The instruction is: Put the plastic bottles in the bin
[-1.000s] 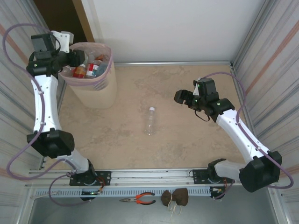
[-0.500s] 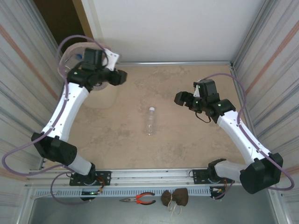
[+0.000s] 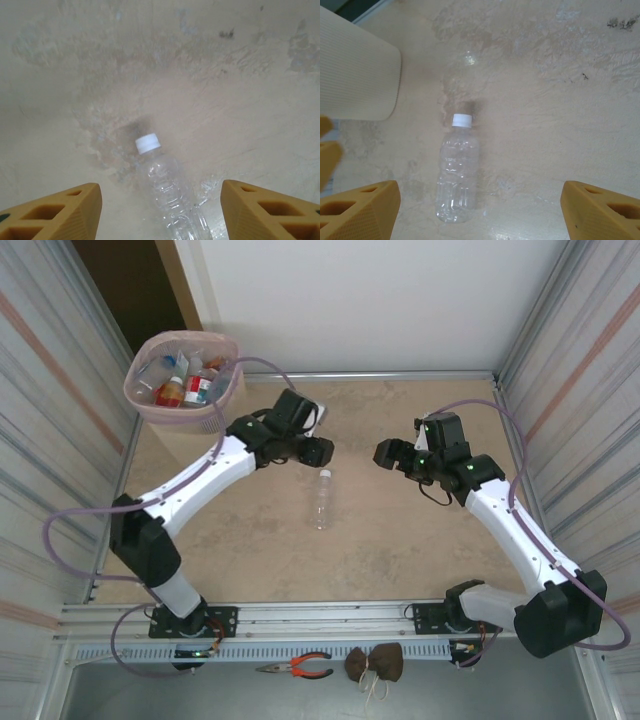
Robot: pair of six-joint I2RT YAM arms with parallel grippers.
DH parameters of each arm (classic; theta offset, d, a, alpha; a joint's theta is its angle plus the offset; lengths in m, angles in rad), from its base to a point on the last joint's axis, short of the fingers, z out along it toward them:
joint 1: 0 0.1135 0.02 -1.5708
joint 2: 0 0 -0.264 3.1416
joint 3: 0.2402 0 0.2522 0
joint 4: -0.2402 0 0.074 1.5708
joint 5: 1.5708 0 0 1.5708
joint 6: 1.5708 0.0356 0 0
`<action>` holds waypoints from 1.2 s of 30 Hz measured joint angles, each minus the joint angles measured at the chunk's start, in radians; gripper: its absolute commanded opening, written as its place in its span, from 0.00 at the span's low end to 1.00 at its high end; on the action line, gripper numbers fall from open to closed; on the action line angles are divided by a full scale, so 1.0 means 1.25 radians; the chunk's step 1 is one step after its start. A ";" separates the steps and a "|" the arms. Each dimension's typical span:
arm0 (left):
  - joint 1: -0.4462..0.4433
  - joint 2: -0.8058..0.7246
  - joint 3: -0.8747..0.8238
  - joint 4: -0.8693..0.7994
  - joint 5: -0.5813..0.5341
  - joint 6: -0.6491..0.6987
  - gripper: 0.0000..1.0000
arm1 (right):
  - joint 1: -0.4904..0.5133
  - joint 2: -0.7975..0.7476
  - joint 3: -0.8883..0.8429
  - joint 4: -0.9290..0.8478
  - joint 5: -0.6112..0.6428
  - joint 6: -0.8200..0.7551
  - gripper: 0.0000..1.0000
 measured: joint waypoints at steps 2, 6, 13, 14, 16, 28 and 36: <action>-0.009 0.029 -0.011 -0.001 -0.004 -0.046 0.69 | 0.000 0.000 -0.002 0.000 0.000 0.000 0.83; -0.031 0.089 -0.038 -0.007 -0.012 -0.135 0.75 | 0.000 0.000 -0.007 -0.002 -0.001 0.000 0.82; -0.076 0.127 -0.100 -0.009 0.005 -0.225 0.77 | 0.000 0.000 -0.010 -0.002 -0.001 0.000 0.82; -0.078 0.128 -0.108 -0.008 0.009 -0.232 0.77 | 0.000 0.000 -0.012 -0.002 -0.001 0.000 0.82; -0.078 0.128 -0.123 -0.003 0.019 -0.241 0.76 | 0.000 0.000 -0.015 -0.002 -0.001 0.000 0.82; -0.077 0.168 -0.213 0.052 0.053 -0.261 0.75 | 0.000 0.000 -0.021 -0.002 -0.001 0.000 0.82; -0.077 0.195 -0.229 0.075 0.065 -0.269 0.66 | 0.000 0.000 -0.021 -0.002 -0.004 0.000 0.82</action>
